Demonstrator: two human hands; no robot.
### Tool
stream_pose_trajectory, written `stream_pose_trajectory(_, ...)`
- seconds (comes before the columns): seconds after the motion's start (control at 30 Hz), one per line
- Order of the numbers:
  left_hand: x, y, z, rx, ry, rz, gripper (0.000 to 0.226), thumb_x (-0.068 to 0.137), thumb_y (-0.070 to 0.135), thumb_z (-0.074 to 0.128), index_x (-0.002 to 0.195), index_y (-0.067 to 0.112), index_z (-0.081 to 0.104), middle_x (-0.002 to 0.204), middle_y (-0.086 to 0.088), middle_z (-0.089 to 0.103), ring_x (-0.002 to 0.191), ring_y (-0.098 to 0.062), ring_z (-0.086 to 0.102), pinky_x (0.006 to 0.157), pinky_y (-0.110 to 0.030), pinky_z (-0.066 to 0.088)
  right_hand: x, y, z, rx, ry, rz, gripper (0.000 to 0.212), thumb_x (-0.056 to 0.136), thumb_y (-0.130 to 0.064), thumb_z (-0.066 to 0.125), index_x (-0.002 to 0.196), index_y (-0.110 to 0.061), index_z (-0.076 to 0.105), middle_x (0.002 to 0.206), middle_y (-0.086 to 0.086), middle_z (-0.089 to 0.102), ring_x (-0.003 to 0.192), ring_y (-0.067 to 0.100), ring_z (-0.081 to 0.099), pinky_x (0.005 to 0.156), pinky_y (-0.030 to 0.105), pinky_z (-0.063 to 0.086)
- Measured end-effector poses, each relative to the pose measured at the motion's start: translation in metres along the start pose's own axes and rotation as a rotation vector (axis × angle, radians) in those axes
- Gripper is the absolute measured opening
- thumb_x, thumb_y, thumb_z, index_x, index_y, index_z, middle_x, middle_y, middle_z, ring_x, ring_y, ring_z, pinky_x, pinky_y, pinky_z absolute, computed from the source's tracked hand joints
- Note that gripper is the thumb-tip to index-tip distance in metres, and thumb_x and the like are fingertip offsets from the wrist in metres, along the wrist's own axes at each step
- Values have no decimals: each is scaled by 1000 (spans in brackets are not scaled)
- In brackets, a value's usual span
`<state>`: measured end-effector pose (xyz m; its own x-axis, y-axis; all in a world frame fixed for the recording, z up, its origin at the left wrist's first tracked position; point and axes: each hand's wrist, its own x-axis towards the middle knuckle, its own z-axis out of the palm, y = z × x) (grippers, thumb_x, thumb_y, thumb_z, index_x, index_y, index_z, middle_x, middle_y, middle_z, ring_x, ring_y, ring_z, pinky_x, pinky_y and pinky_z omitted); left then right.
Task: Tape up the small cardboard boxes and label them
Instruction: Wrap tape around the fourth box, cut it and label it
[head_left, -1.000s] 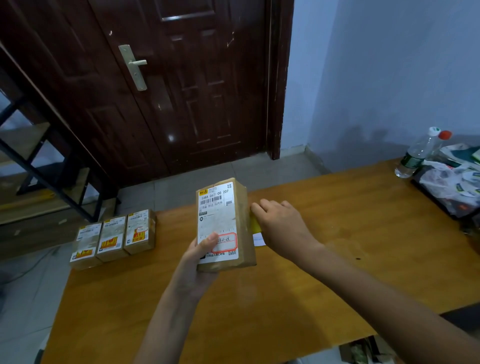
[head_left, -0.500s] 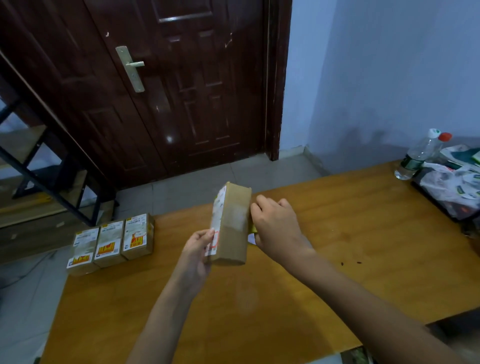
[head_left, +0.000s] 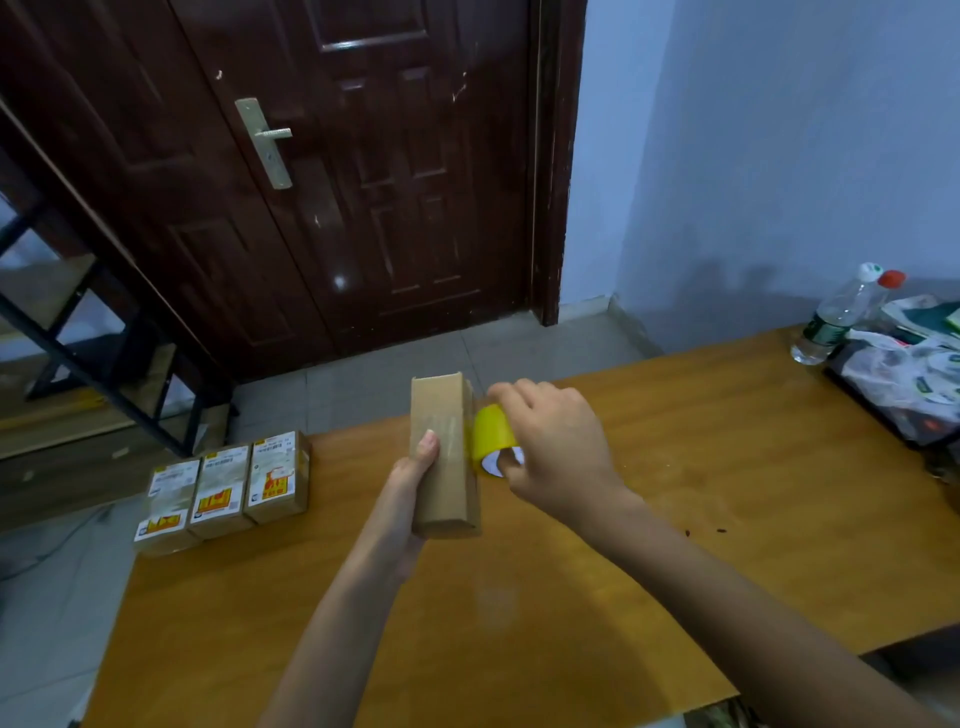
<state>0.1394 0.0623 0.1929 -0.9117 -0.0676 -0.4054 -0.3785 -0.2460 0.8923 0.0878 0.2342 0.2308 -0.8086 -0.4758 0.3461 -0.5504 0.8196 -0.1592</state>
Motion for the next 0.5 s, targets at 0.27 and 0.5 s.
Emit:
stream_pose_trajectory(0.27,0,-3,2,-273,43,-7,39,81,53,58,98,25,77,102,-12,74,84,-23,72,67,-37,59,-5,19,14,623,101,215,28,79,0,61,102,-13,53,81,-3,54,71,15,53,55,26,37)
stream_pose_trajectory(0.5,-7,5,-30,-395,-37,50,42,89,52,52,115,22,65,102,-13,74,89,-30,73,68,-46,58,5,45,-22,-267,91,-55,30,67,-8,55,95,-13,63,84,3,61,73,27,55,64,34,37)
